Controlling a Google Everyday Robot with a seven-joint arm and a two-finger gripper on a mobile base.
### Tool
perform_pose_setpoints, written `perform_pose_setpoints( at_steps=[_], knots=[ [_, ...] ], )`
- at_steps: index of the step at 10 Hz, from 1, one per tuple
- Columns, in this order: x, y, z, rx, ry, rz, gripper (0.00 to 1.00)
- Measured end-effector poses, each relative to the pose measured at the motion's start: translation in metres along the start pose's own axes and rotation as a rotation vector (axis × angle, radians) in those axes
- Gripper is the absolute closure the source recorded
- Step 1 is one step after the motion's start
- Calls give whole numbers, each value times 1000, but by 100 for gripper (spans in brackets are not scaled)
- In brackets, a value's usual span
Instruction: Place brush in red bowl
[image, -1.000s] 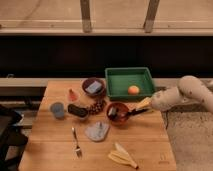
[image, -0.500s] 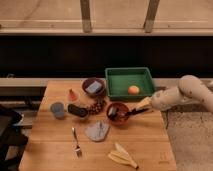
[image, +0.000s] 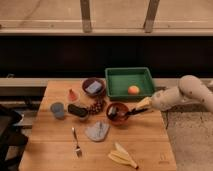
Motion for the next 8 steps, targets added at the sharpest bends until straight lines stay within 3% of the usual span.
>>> perform_pose_setpoints(
  at_steps=[6,8],
  knots=[
    [0,0,0,0,0,0,73],
    [0,0,0,0,0,0,57]
  ],
)
